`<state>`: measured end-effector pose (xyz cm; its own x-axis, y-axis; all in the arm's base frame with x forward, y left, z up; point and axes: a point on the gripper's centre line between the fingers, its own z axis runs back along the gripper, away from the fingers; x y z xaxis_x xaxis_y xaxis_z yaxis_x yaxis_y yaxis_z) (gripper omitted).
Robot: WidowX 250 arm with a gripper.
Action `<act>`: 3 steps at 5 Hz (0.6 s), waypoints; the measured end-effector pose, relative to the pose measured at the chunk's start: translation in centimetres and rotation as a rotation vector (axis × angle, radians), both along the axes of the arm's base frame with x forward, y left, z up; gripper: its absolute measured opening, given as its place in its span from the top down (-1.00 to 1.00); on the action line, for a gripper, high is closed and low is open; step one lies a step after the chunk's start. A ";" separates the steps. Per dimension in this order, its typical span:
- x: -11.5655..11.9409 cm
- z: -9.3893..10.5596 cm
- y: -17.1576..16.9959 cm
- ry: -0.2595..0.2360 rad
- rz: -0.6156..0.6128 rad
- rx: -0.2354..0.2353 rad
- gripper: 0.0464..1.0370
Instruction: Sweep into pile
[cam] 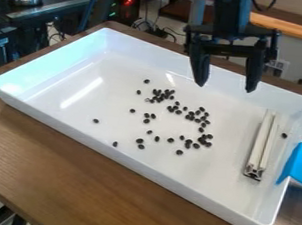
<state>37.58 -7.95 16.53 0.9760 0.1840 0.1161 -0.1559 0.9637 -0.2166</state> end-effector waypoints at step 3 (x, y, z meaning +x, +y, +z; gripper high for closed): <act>1.8 -2.5 -1.8 0.066 0.040 -0.007 -0.93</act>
